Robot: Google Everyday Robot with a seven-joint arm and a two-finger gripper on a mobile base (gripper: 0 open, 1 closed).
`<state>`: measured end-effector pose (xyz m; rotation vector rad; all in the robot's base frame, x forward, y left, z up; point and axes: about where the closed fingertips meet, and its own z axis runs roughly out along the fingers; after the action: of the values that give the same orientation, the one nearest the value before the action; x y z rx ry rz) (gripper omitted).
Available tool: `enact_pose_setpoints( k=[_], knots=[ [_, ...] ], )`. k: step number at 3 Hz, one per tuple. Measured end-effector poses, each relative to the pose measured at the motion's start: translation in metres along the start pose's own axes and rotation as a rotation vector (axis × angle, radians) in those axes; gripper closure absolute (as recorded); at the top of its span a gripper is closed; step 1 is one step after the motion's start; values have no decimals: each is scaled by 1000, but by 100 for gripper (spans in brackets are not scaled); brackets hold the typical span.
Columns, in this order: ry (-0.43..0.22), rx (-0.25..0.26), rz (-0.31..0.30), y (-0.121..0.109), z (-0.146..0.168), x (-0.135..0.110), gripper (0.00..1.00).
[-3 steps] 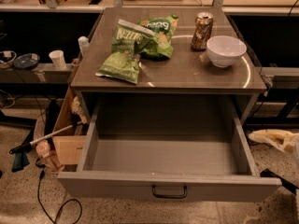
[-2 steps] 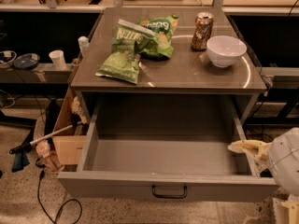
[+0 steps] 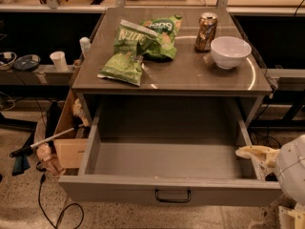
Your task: Close top drawer
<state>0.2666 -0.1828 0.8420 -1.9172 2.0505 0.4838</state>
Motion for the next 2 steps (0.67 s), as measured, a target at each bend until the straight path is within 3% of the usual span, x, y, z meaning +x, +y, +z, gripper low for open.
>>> enact_pose_setpoints(
  k=[2],
  knots=[
    [-5,80,66,20,27,13,0]
  ],
)
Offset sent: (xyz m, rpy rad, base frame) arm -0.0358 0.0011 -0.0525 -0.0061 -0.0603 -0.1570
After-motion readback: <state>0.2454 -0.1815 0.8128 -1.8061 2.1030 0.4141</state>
